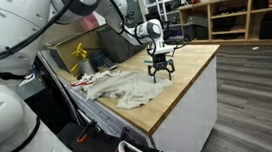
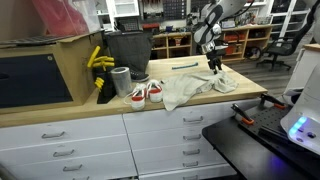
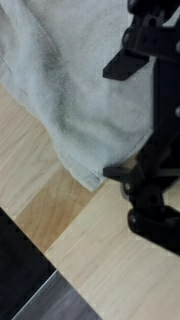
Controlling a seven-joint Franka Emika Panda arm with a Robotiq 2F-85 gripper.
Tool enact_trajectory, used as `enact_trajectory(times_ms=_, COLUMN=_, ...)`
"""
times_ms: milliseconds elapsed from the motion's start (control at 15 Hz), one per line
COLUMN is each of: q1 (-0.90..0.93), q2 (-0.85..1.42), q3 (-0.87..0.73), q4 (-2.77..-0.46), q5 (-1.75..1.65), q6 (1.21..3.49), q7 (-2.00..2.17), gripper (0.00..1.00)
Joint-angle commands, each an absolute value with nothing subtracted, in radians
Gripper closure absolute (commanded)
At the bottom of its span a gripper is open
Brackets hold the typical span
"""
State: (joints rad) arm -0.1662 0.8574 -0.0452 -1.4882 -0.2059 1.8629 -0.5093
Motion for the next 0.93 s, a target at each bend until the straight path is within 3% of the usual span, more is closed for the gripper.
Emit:
enact_trajectory(times_ms=0, q1=-0.183, q2=0.877, q3=-0.033, q4=-1.467, q5=-0.225, q6=1.869, q7=-0.536, gripper=0.41)
enact_trajectory(times_ms=533, q1=-0.182, q2=0.871, q3=-0.024, q4=-1.448, q5=-0.227, q6=1.845, q7=-0.551, gripper=0.99)
enact_trajectory(times_ms=867, q1=-0.137, q2=0.884, q3=-0.064, q4=-1.403, q5=-0.276, q6=1.948, q7=-0.4, gripper=0.97)
